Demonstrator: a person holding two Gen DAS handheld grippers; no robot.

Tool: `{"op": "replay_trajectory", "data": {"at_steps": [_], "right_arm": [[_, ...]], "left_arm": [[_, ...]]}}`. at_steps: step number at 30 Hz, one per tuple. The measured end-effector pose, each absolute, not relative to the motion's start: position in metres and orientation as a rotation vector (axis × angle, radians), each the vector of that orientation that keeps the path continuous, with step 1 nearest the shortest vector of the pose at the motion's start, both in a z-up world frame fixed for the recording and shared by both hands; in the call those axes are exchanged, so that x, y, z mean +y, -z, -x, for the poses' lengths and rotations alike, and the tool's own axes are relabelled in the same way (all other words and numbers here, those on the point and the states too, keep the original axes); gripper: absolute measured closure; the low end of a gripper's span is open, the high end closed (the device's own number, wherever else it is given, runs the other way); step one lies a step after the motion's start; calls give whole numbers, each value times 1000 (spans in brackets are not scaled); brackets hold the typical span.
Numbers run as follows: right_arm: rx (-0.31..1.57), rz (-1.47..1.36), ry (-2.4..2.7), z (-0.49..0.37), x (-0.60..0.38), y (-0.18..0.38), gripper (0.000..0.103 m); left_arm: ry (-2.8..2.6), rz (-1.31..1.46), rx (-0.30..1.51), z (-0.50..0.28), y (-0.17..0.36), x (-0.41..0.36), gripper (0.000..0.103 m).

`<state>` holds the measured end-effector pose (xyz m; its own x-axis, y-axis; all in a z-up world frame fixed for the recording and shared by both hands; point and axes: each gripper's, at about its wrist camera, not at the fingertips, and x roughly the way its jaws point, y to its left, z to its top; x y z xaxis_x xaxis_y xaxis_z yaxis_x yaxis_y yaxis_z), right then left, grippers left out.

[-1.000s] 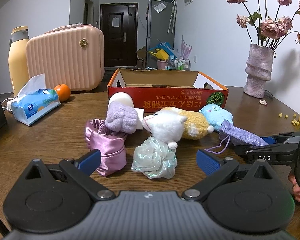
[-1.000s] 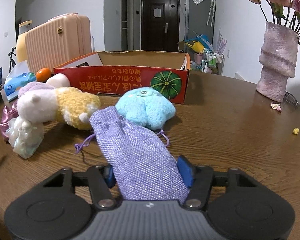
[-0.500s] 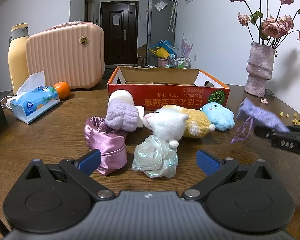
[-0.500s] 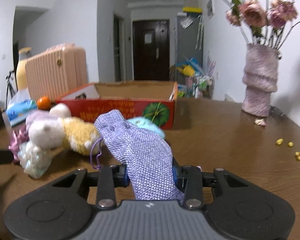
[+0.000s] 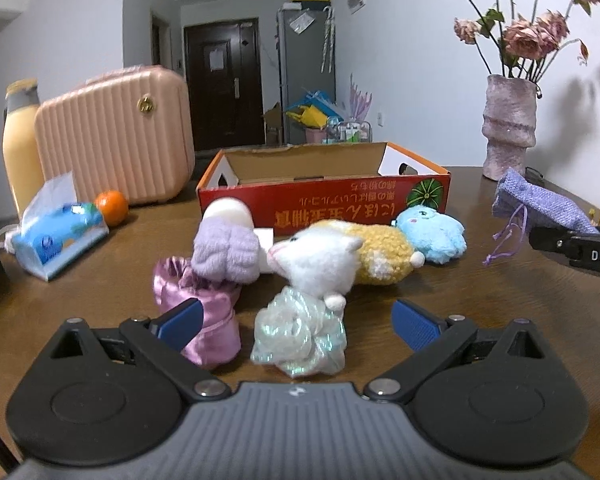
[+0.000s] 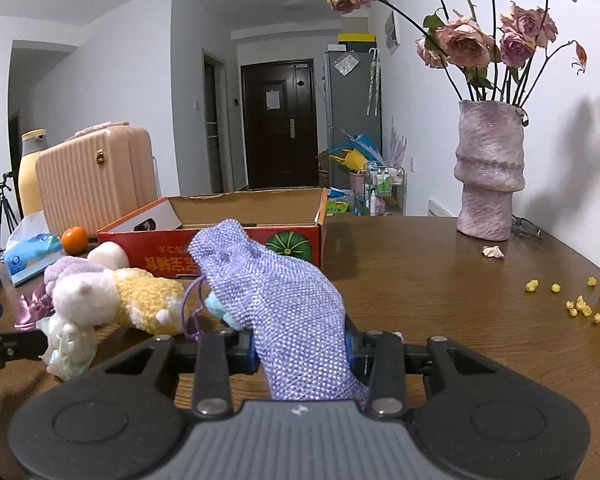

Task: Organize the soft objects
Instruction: 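Close the right gripper on the purple bag and lift it, then grasp the white mesh bath puff with the left gripper while the right gripper holds the bag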

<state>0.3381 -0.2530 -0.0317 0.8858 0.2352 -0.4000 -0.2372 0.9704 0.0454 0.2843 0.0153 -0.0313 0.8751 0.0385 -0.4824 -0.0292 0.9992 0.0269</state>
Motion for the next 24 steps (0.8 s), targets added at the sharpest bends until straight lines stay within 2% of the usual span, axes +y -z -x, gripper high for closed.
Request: {"op": "replay_trajectory", "data": {"at_steps": [3, 9, 15, 20, 24], "right_arm": [[417, 5, -243, -339, -253, 32, 68], [425, 8, -236, -340, -252, 34, 68], [435, 14, -225, -342, -251, 36, 68], [445, 19, -218, -344, -250, 39, 68], [450, 21, -213, -346, -250, 40, 68]], "left_arm": [[-31, -56, 484, -289, 32, 10, 6], [-28, -121, 505, -305, 39, 3, 8], [-24, -153, 534, -323, 47, 4, 23], [10, -147, 591, -335, 54, 7, 26], [28, -147, 612, -339, 58, 10, 35]]}}
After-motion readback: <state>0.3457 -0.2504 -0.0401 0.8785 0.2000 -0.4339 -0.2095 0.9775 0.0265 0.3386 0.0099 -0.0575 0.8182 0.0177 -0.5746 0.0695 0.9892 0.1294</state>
